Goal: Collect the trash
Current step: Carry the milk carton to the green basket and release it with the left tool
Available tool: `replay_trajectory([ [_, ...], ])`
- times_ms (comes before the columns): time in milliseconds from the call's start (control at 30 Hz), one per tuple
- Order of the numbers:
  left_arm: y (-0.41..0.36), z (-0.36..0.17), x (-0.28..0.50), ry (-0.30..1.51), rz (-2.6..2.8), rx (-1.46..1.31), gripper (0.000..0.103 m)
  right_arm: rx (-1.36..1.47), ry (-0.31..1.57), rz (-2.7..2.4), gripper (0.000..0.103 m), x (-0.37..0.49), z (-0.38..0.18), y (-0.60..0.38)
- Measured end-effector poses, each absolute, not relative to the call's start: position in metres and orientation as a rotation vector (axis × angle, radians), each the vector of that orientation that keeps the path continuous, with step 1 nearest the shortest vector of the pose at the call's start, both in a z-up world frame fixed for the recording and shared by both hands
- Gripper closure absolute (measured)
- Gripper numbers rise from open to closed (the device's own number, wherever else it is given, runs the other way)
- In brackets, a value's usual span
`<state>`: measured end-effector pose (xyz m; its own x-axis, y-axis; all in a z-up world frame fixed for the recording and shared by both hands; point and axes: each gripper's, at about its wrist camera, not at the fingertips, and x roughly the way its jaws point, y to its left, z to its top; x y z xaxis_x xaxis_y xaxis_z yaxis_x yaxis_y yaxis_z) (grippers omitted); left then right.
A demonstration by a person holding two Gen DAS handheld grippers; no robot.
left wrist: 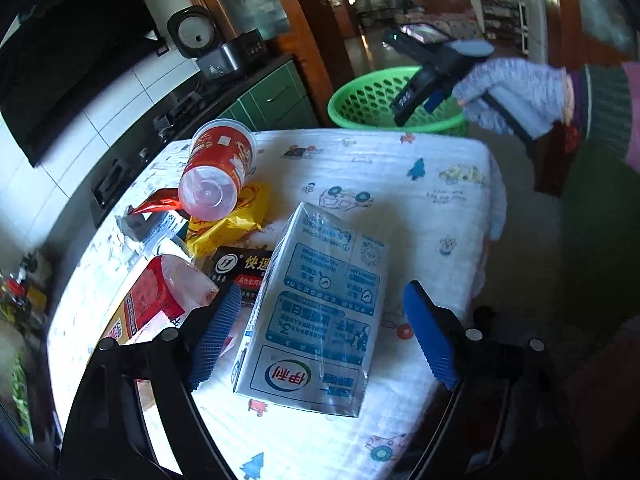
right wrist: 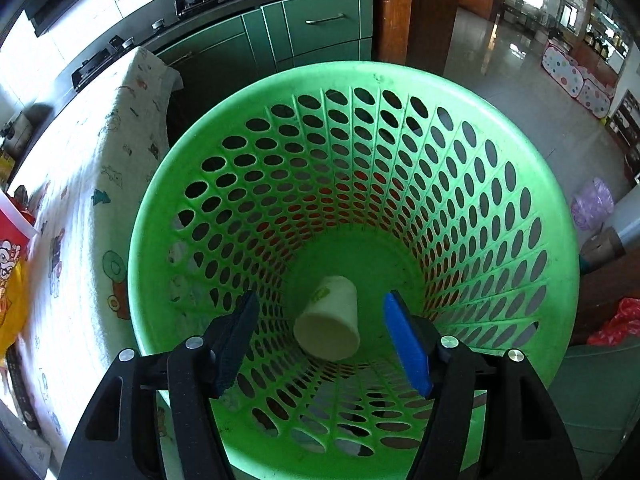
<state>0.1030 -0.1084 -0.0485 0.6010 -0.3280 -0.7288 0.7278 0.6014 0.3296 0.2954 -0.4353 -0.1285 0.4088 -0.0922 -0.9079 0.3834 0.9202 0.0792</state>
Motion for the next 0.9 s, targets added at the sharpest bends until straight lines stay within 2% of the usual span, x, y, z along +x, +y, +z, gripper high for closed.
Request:
replay_trajectory([
  [233, -0.115, -0.059, 0.106, 0.659, -0.629, 0.756, 0.021, 0.268, 1.089, -0.299, 0.035, 0.285, -0.114, -0.432],
  [300, -0.117, -0.062, 0.106, 0.659, -0.619, 0.775, 0.024, 0.259, 1.072, -0.297, 0.033, 0.28, -0.106, -0.43],
  [367, -0.118, -0.064, 0.107, 0.672, -0.625, 0.774, 0.032, 0.256, 1.054, -0.285, 0.032, 0.275, -0.098, -0.427],
  [467, -0.117, -0.063, 0.105, 0.663, -0.619, 0.766, 0.033, 0.249, 1.027, -0.271, 0.032, 0.266, -0.087, -0.423],
  [733, -0.116, -0.023, 0.101, 0.668, -0.68, 0.561, 0.034, 0.213, 0.963, -0.241, 0.032, 0.236, -0.059, -0.412],
  [900, -0.142, -0.005, 0.121, 0.699, -0.717, 0.409, 0.034, 0.186, 0.924, -0.252, 0.032, 0.217, -0.039, -0.416],
])
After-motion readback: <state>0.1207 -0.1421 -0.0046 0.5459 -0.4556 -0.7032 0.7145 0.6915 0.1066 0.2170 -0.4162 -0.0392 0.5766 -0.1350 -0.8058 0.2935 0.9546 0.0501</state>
